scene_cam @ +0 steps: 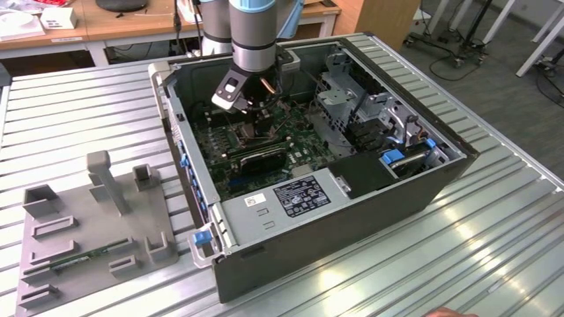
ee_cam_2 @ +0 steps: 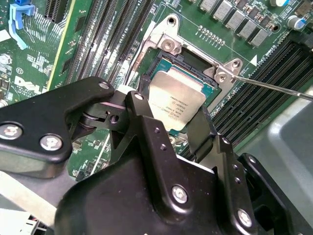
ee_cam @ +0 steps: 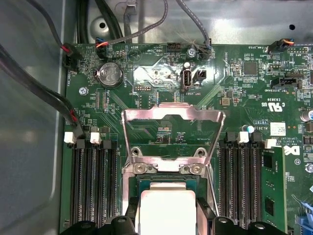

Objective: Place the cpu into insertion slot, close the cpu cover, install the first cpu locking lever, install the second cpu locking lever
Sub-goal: 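Place the cpu into insertion slot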

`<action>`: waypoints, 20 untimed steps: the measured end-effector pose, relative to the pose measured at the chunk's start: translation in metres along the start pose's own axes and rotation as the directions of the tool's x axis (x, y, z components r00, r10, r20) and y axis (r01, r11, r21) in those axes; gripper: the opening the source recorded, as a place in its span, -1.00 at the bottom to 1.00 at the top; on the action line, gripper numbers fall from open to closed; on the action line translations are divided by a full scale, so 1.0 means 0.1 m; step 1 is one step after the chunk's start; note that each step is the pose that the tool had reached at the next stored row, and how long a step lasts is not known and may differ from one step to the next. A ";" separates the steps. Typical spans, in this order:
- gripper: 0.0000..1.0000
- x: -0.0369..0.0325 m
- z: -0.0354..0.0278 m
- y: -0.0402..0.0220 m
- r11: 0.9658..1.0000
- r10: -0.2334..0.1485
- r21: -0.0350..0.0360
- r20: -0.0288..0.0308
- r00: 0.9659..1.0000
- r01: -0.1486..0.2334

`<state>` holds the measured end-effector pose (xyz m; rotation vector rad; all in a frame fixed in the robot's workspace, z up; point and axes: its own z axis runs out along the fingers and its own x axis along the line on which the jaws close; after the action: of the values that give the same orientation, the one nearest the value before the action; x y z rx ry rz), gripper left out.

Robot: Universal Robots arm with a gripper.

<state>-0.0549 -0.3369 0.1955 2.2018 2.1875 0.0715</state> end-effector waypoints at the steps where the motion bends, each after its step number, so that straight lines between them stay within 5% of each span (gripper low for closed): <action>1: 0.08 0.000 0.003 0.000 1.000 0.000 0.000 0.000 1.000 0.000; 20: 0.08 -0.001 0.033 -0.003 1.000 0.000 0.000 0.000 1.000 0.000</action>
<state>-0.0550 -0.3369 0.1922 2.2020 2.1874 0.0705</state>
